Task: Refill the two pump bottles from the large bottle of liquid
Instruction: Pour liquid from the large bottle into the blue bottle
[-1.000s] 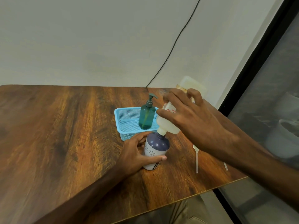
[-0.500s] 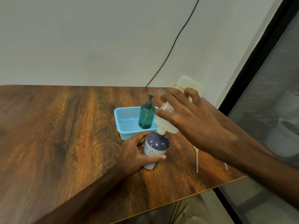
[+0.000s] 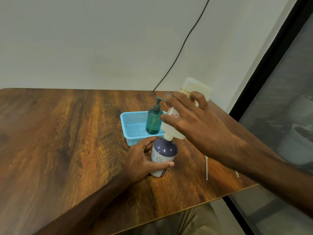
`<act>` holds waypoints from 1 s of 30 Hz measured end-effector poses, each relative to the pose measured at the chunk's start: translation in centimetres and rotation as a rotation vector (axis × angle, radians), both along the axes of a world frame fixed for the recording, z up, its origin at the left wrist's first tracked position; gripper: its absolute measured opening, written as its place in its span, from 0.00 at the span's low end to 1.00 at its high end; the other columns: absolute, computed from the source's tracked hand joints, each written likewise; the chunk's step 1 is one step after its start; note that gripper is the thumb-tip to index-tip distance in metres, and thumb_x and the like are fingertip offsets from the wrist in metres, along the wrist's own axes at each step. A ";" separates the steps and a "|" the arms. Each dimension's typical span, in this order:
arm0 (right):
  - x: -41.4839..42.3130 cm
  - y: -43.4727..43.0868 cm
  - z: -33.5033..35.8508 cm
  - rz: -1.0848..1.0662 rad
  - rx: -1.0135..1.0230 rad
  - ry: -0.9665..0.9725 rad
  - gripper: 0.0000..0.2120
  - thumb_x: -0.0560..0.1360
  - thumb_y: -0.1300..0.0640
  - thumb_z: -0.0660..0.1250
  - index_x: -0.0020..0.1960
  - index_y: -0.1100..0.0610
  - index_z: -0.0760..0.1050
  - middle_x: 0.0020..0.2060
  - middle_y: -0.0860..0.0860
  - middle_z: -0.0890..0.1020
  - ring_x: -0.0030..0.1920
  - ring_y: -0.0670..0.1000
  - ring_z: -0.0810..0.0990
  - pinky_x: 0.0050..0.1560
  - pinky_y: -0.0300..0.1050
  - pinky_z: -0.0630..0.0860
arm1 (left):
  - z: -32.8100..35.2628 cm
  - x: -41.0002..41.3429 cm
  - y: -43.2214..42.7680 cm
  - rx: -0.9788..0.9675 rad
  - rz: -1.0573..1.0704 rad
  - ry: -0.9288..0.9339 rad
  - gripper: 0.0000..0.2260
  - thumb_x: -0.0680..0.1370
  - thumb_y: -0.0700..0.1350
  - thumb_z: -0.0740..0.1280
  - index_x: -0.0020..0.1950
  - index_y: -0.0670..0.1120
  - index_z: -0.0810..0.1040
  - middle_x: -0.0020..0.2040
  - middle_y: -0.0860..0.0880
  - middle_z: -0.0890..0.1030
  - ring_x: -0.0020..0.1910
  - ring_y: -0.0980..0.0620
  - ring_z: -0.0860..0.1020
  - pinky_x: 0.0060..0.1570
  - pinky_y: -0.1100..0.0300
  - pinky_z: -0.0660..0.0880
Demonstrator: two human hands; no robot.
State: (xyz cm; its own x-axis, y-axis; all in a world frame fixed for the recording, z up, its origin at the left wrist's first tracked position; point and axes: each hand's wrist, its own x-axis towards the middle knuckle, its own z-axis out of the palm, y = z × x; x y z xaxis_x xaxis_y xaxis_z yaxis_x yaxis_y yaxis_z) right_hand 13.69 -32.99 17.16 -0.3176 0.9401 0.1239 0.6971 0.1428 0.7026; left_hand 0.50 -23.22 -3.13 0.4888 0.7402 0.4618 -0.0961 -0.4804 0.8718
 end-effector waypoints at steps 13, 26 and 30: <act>-0.4 0.3 -0.3 0.007 0.004 -0.073 0.28 0.78 0.58 0.69 0.74 0.53 0.61 0.77 0.61 0.57 0.79 0.63 0.52 0.66 0.59 0.39 | 0.2 -0.1 -0.2 0.037 0.004 -0.001 0.34 0.65 0.59 0.86 0.68 0.58 0.78 0.63 0.61 0.84 0.62 0.59 0.83 0.59 0.67 0.79; -0.4 0.4 -0.4 -0.003 -0.016 -0.070 0.30 0.77 0.59 0.70 0.74 0.54 0.60 0.77 0.61 0.55 0.79 0.62 0.50 0.66 0.59 0.38 | 0.3 0.0 -0.3 0.070 0.015 -0.002 0.33 0.65 0.61 0.85 0.67 0.66 0.76 0.63 0.62 0.83 0.62 0.60 0.83 0.58 0.67 0.79; -0.4 0.4 -0.4 -0.005 -0.014 -0.066 0.30 0.77 0.58 0.70 0.74 0.53 0.59 0.78 0.61 0.54 0.79 0.63 0.50 0.66 0.59 0.38 | 0.1 0.0 -0.2 0.063 0.002 -0.002 0.33 0.66 0.61 0.85 0.68 0.65 0.76 0.64 0.62 0.83 0.63 0.59 0.83 0.58 0.68 0.79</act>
